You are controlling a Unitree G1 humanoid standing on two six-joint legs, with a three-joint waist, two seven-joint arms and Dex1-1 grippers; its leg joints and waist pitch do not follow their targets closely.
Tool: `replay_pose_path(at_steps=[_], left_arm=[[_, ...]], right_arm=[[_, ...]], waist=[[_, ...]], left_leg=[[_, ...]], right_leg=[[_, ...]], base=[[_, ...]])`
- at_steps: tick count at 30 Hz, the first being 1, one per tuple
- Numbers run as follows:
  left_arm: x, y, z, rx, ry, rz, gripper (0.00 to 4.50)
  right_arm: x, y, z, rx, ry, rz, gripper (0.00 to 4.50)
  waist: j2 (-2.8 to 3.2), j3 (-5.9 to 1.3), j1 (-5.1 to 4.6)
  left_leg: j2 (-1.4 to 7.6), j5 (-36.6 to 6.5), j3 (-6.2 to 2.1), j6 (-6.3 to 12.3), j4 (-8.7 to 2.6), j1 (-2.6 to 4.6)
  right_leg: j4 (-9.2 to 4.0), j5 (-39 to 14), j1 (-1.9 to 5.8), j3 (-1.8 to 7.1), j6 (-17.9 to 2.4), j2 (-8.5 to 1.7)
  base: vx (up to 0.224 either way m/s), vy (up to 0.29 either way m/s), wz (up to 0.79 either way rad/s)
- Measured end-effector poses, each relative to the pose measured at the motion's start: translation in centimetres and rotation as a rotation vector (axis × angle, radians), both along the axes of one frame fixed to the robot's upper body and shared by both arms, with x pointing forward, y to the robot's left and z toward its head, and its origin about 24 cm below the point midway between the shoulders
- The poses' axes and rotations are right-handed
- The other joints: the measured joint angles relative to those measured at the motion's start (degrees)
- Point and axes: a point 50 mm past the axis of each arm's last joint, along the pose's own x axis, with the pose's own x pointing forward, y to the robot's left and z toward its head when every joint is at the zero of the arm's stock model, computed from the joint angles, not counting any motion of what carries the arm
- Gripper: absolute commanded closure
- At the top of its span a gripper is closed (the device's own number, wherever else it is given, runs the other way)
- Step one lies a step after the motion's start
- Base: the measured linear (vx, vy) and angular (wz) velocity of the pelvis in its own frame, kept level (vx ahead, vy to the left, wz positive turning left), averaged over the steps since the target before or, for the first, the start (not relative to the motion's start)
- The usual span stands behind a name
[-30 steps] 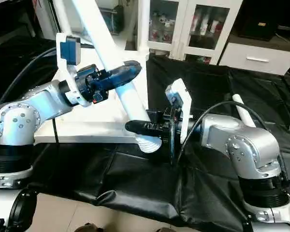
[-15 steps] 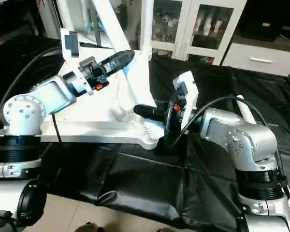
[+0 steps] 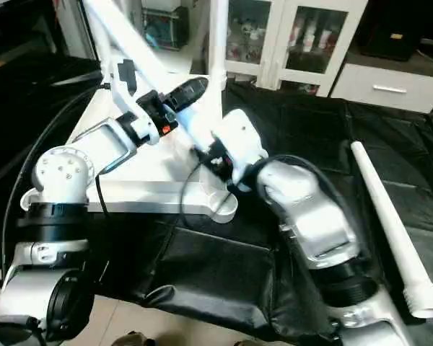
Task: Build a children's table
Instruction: Pick table leg
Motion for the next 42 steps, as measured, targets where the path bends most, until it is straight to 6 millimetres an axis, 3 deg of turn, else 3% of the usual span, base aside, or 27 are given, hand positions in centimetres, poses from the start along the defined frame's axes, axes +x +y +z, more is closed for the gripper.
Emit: replay_pose_path(at_steps=[3,5,9,11,13,19,24,32,33,37,38,40,42], left_arm=[[0.1,0.1,0.0,-0.009,0.005,0.019,0.74],[0.1,0.1,0.1,-0.016,0.008,0.037,1.1],[0.3,-0.1,0.2,-0.035,0.013,0.061,1.19],[0.4,0.0,0.3,-0.042,0.012,0.065,1.56],[0.4,-0.1,0.4,-0.044,0.013,0.068,1.56],[0.5,0.1,0.4,-0.066,0.021,0.073,2.29],[0.5,0.1,0.4,-0.08,0.021,0.072,2.62],[0.4,0.2,0.5,-0.095,0.02,0.069,2.66],[0.4,0.2,0.5,-0.095,0.019,0.07,2.66],[0.5,0.7,0.6,-0.091,0.016,0.083,2.66],[0.5,0.8,0.6,-0.085,0.012,0.084,2.66],[0.5,1.0,0.6,-0.071,0.008,0.074,2.66],[0.3,1.1,0.7,-0.056,-0.006,0.042,2.66]], right_arm=[[0.1,0.3,-0.1,-0.051,-0.078,-0.047,2.61],[0.1,0.5,-0.3,-0.1,-0.146,-0.082,2.61],[0.2,0.7,-0.4,-0.132,-0.202,-0.111,2.61],[0.1,0.8,-0.5,-0.142,-0.227,-0.124,2.61],[0.0,0.9,-0.9,-0.154,-0.237,-0.127,2.61],[-0.1,1.1,-1.3,-0.166,-0.253,-0.123,2.61],[0.0,1.2,-1.3,-0.168,-0.26,-0.124,2.61],[0.0,1.2,-1.3,-0.171,-0.277,-0.126,2.62],[0.1,1.3,-1.3,-0.16,-0.272,-0.121,1.92],[0.0,1.5,-0.6,-0.046,-0.252,-0.073,1.83],[-0.1,1.7,-0.3,0.006,-0.235,-0.047,1.52],[-0.2,1.6,0.3,0.111,-0.173,-0.001,1.46],[-0.3,0.8,1.0,0.238,-0.073,0.05,1.11]], waist=[[0.0,0.0,-0.07],[0.01,0.01,-0.11],[0.02,0.01,-0.22],[0.02,0.01,-0.35],[0.02,0.01,-0.42],[0.08,0.05,-1.29],[0.09,0.06,-1.73],[0.09,0.06,-1.85],[0.09,0.06,-1.86],[0.12,0.08,-1.89],[0.12,0.07,-1.88],[0.11,0.08,-1.88],[0.11,0.08,-1.69]], left_leg=[[-0.02,0.0,0.0,0.0,-0.08,-0.01],[-0.02,0.0,0.0,0.0,-0.13,0.0],[-0.02,0.0,0.0,0.0,-0.16,0.0],[-0.02,0.0,0.0,0.0,-0.16,0.0],[-0.02,0.0,0.0,0.0,-0.16,0.0],[-0.04,0.0,-0.01,0.0,-0.15,0.0],[-0.03,0.0,-0.01,0.01,-0.16,0.0],[-0.03,0.0,-0.01,0.01,-0.15,0.0],[-0.04,0.0,-0.01,0.01,-0.15,0.0],[-0.01,0.0,0.0,0.01,-0.15,0.01],[-0.01,0.0,-0.01,0.02,-0.15,0.01],[-0.01,0.0,0.0,0.03,-0.15,0.01],[-0.01,0.0,0.0,0.05,-0.14,0.01]], right_leg=[[-0.11,0.0,0.01,-0.01,0.0,0.0],[-0.13,0.0,0.0,-0.01,0.0,0.0],[-0.14,0.0,0.0,-0.02,0.0,0.01],[-0.14,0.0,0.0,-0.02,0.0,0.01],[-0.14,0.0,0.0,-0.02,0.0,0.01],[-0.14,0.0,0.01,-0.01,0.0,0.01],[-0.14,0.0,0.0,-0.01,0.0,0.01],[-0.14,0.0,0.01,-0.01,0.0,0.01],[-0.13,0.0,0.01,-0.01,0.0,0.01],[-0.13,0.0,0.0,-0.01,0.0,0.03],[-0.13,0.0,0.01,-0.01,0.0,0.03],[-0.13,0.0,0.01,-0.02,0.0,0.03],[-0.14,0.0,0.03,-0.01,-0.1,0.02]], base=[[0.0,0.0,0.0],[0.0,0.0,0.0],[0.0,0.0,0.0],[0.0,0.0,0.0],[0.0,0.0,0.0],[0.0,0.0,0.0],[0.0,0.0,0.0],[0.0,0.0,0.0],[0.0,0.0,0.0],[0.0,0.0,0.0],[0.0,0.0,0.0],[0.0,0.0,0.0],[0.0,0.0,0.0]])
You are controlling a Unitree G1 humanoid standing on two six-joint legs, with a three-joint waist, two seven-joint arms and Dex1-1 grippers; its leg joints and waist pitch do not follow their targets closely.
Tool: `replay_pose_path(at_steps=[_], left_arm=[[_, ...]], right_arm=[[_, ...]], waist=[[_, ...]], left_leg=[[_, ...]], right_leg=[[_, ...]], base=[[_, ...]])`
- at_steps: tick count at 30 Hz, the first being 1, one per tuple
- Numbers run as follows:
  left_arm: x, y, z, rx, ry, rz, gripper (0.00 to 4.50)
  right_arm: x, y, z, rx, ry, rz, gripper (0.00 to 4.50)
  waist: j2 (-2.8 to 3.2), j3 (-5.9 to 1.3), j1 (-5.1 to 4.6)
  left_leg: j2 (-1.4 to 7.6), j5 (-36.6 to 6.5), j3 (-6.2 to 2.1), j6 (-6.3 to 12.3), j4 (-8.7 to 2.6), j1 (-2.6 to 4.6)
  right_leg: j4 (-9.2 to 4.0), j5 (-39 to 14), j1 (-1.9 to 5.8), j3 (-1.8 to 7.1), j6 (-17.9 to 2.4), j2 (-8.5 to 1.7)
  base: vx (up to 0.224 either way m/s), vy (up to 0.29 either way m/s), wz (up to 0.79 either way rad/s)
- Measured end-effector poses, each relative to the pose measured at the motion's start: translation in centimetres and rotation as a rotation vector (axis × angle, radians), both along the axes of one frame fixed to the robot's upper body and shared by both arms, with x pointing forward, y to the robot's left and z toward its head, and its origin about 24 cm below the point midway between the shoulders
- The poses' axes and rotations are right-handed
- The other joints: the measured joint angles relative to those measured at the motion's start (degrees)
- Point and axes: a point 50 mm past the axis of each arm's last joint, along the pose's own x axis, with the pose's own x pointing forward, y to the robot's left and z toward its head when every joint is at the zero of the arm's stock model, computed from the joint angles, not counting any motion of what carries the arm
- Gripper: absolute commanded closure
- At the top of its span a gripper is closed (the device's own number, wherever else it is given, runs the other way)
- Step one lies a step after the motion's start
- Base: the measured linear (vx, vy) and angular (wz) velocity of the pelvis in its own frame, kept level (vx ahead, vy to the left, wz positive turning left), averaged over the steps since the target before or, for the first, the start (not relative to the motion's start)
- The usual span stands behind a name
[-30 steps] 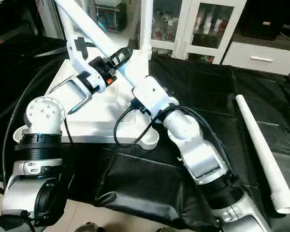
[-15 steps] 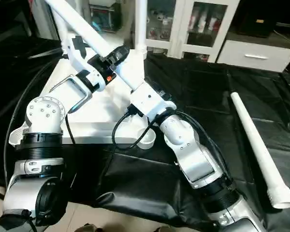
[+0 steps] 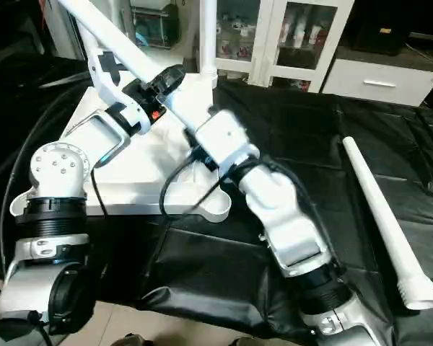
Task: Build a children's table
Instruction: Pick table leg
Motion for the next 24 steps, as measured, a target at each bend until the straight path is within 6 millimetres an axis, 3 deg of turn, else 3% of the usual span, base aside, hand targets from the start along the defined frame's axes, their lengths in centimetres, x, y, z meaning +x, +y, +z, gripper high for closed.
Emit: replay_pose_path(at_steps=[3,8,10,15,24], left_arm=[[-0.4,0.1,0.4,0.016,-0.034,-0.053,2.66],[-2.1,-0.5,1.0,0.062,-0.126,-0.241,2.66],[-2.6,-0.7,1.2,0.067,-0.147,-0.306,2.66],[-3.8,-0.9,2.1,0.092,-0.216,-0.424,2.66],[-4.5,-0.9,2.1,0.1,-0.246,-0.517,2.66]], right_arm=[[-0.1,-1.1,0.4,0.085,0.122,0.099,0.99],[-0.3,-4.9,1.0,0.037,0.361,0.254,0.55],[-0.6,-5.5,1.2,0.048,0.419,0.301,0.49],[-1.4,-6.1,1.3,0.157,0.586,0.406,0.48],[-2.0,-6.4,1.0,0.225,0.755,0.492,0.48]], waist=[[0.0,0.0,0.22],[0.03,0.01,0.53],[0.02,0.01,0.51],[0.04,0.01,0.26],[0.04,0.01,1.12]], left_leg=[[-0.01,0.0,0.0,0.01,0.05,0.0],[-0.01,0.0,0.0,0.01,0.12,0.06],[0.04,0.0,0.0,-0.01,0.12,0.08],[0.04,0.0,0.01,-0.03,0.13,0.16],[0.02,0.0,0.01,-0.04,0.28,0.13]], right_leg=[[0.01,0.0,0.03,0.0,0.0,-0.02],[0.05,0.0,0.1,0.0,-0.1,-0.04],[0.09,0.0,0.09,-0.01,-0.1,0.0],[0.26,0.0,0.03,0.01,-0.1,0.0],[0.29,0.1,0.06,0.03,-0.1,-0.04]], base=[[0.0,0.0,0.0],[0.0,0.0,0.0],[0.0,0.0,0.0],[0.0,0.0,0.0],[0.0,0.0,0.0]])
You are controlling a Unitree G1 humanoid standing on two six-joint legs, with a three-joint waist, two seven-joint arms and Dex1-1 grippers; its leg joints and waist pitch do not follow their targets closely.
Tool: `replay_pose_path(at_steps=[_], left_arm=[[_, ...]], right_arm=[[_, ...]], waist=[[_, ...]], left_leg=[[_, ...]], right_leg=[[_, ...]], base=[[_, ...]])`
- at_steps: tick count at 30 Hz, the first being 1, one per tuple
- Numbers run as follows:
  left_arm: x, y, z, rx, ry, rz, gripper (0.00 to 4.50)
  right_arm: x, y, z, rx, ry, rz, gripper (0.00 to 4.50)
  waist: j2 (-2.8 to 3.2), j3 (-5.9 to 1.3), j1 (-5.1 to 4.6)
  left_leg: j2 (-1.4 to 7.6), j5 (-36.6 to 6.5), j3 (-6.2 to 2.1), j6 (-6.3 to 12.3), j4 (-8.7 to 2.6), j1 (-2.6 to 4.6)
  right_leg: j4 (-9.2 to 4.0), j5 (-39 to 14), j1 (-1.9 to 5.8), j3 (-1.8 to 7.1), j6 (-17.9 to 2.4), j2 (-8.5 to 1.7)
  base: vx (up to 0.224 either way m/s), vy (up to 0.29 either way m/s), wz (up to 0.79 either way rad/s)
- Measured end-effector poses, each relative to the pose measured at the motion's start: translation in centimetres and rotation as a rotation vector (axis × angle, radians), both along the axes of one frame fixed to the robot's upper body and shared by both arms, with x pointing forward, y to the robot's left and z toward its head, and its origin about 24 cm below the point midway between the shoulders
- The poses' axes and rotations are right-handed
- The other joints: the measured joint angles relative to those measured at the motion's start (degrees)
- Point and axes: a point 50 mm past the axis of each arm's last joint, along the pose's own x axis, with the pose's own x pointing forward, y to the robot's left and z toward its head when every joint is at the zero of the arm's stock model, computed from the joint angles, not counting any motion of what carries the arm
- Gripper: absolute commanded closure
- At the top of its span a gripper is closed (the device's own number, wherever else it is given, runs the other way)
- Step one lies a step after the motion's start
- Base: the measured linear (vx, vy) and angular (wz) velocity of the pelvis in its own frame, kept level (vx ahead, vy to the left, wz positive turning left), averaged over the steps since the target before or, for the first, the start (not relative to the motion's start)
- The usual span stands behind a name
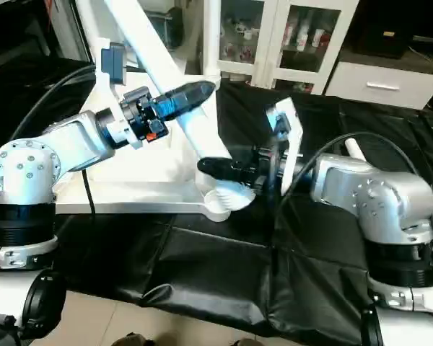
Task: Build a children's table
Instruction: Pick table leg
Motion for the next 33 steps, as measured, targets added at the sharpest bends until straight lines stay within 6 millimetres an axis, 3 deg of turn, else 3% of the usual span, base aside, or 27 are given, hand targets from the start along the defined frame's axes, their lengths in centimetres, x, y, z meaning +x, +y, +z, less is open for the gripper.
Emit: replay_pose_path(at_steps=[5,14,33], left_arm=[[-0.1,0.1,-0.2,0.04,-0.009,-0.024,2.66],[-0.5,-0.4,-1.1,0.228,-0.082,-0.072,2.66],[-0.6,-1.5,-0.7,0.271,-0.156,-0.139,2.66]], right_arm=[[-0.1,0.1,-0.1,-0.037,0.016,0.014,0.48],[0.4,0.6,1.2,-0.111,-0.04,0.056,0.48],[-0.3,2.5,-1.1,-0.267,-0.107,0.154,0.48]], waist=[[0.0,0.0,0.69],[-0.11,-0.01,0.79],[-0.14,0.0,0.77]], left_leg=[[0.01,0.0,0.0,-0.01,-0.02,-0.01],[0.01,0.0,0.01,-0.04,0.0,-0.01],[0.02,0.0,0.02,-0.05,0.01,-0.03]], right_leg=[[0.0,0.0,-0.03,-0.01,0.0,0.01],[0.03,0.0,-0.02,0.0,0.0,0.0],[0.09,0.0,-0.05,0.01,0.0,-0.01]], base=[[0.0,0.0,0.0],[0.0,0.0,0.0],[0.0,0.0,0.0]])
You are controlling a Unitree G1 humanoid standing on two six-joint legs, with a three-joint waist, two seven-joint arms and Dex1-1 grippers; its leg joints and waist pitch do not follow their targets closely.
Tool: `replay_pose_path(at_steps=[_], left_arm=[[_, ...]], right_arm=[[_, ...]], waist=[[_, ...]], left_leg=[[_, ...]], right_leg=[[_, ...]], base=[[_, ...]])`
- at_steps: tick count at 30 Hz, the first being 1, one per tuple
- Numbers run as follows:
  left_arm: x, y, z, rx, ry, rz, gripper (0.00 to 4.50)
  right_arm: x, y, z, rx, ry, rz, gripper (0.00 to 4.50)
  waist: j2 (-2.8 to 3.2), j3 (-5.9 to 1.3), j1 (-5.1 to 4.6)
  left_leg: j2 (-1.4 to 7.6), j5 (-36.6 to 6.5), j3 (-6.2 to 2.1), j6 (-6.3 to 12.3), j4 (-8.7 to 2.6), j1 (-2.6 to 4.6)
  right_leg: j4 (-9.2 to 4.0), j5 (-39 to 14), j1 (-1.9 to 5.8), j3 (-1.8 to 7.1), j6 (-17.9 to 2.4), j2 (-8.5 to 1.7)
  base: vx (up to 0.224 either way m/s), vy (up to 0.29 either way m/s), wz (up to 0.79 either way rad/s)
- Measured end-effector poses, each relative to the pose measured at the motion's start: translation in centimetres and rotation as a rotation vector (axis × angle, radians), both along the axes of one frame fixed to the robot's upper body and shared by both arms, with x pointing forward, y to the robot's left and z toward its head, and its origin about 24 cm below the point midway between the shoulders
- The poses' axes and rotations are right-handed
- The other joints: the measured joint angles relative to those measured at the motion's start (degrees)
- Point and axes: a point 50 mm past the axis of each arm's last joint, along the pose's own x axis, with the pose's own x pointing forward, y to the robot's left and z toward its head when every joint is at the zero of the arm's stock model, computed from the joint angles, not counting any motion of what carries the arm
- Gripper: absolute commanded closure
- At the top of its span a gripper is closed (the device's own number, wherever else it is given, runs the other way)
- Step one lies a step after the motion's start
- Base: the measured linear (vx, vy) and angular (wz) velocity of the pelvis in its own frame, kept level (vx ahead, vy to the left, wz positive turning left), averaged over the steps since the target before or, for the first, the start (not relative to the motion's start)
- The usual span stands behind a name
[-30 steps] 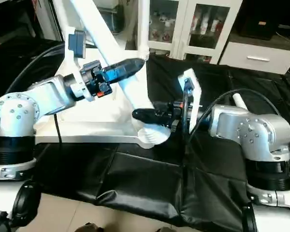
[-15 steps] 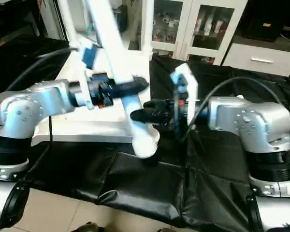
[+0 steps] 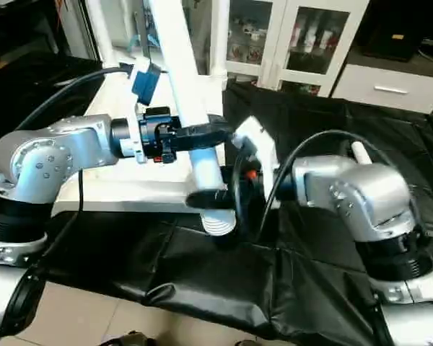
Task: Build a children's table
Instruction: Pick table leg
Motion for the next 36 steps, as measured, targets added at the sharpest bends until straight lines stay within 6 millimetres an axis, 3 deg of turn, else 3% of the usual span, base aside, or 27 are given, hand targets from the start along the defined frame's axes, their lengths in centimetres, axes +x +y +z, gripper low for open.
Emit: replay_pose_path(at_steps=[10,17,32,34,36], left_arm=[[-0.05,0.08,0.1,-0.005,-0.014,-0.016,2.66],[-0.05,0.15,0.1,-0.002,-0.02,-0.022,2.66],[-0.1,-0.04,0.0,0.001,-0.016,-0.027,2.66],[-0.09,-0.06,0.01,-0.001,-0.015,-0.024,1.96],[-0.07,-0.17,0.03,-0.01,-0.007,-0.017,1.94]], right_arm=[[0.09,0.04,0.1,0.002,-0.028,0.009,0.48],[0.1,0.12,0.03,0.001,-0.035,0.014,1.26],[-0.16,0.5,-0.4,0.027,-0.032,0.034,2.45],[-0.15,0.52,-0.38,0.028,-0.034,0.035,2.51],[-0.18,0.56,-0.44,0.035,-0.038,0.034,2.53]], waist=[[0.0,0.0,-0.02],[0.0,0.0,-0.01],[0.01,0.0,-0.02],[0.01,0.0,-0.01],[0.01,0.0,0.0]], left_leg=[[0.0,0.0,0.0,-0.01,0.01,0.01],[0.0,0.0,0.0,0.0,0.04,0.01],[0.01,0.1,-0.02,-0.05,0.15,0.06],[0.01,0.1,-0.02,-0.05,0.16,0.06],[0.01,0.1,-0.02,-0.05,0.17,0.06]], right_leg=[[0.04,0.0,0.0,0.0,0.0,0.0],[0.09,0.0,0.0,0.01,0.0,0.0],[0.33,0.0,-0.03,0.01,0.0,-0.01],[0.34,0.0,-0.02,0.01,0.0,-0.01],[0.36,0.0,-0.02,0.02,0.0,-0.01]], base=[[0.0,0.0,0.0],[0.0,0.0,0.0],[0.0,0.0,0.0],[0.0,0.0,0.0],[0.0,0.0,0.0]])
